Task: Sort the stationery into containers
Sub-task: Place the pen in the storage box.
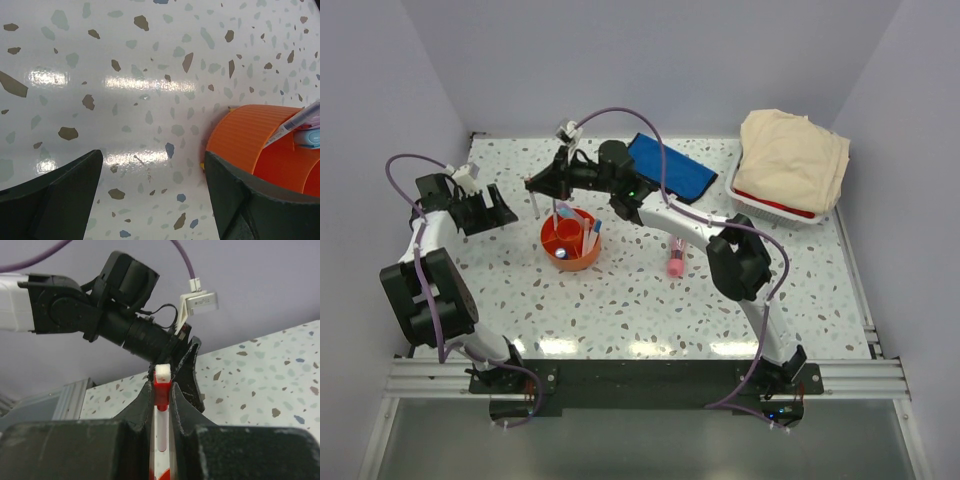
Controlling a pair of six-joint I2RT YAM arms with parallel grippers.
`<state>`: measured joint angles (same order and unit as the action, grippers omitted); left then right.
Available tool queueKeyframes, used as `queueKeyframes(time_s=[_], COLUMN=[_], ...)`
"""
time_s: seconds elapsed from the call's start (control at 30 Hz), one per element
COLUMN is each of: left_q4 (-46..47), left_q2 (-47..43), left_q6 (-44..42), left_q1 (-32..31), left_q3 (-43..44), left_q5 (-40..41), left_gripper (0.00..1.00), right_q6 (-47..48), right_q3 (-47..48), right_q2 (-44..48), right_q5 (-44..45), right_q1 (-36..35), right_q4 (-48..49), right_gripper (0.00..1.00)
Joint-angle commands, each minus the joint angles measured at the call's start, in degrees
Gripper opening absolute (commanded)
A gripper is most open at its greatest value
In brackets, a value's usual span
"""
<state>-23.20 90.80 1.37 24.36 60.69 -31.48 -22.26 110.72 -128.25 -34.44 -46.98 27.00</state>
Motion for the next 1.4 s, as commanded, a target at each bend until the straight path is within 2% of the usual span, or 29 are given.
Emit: queueKeyframes(time_s=[0.0,0.07,0.33,0.8,1.17,1.27,1.3,1.37], left_q4=[-0.9,-0.9,-1.5,-3.7,-3.8,-3.7,-3.7,-3.5], left_q2=[-0.5,-1.0,-3.1,-2.7,-1.9,-1.8,-1.8,-1.9], left_q6=[0.0,0.1,-0.8,-1.1,-2.7,-2.7,-2.6,-2.2], left_q1=[0.6,0.6,0.6,0.6,0.6,0.6,0.6,0.6], left_q3=[2.2,1.7,1.1,2.2,1.8,1.8,1.8,1.9], left_q5=[-0.7,-0.3,0.1,-0.2,-0.3,-0.4,-0.3,-0.6], left_gripper=[0.87,0.87,0.87,0.87,0.87,0.87,0.87,0.87], right_q6=[-0.2,3.0,11.8,15.8,20.6,20.9,20.8,20.8], right_q3=[4.7,5.7,3.3,3.2,-1.9,-2.3,-2.6,-4.0], right_q2=[1.2,0.5,-1.6,-6.5,-6.0,-5.6,-5.2,-4.4], right_q5=[-2.5,-2.0,-0.8,-0.8,-0.5,-0.6,-0.5,0.1], right_q1=[0.2,-0.2,-0.4,-0.6,-0.9,-0.8,-0.8,-0.8], right_q4=[5.3,1.7,-1.1,-1.2,-3.4,-4.7,-4.6,-3.9], right_gripper=[0.0,0.0,0.0,0.0,0.0,0.11,0.23,0.32])
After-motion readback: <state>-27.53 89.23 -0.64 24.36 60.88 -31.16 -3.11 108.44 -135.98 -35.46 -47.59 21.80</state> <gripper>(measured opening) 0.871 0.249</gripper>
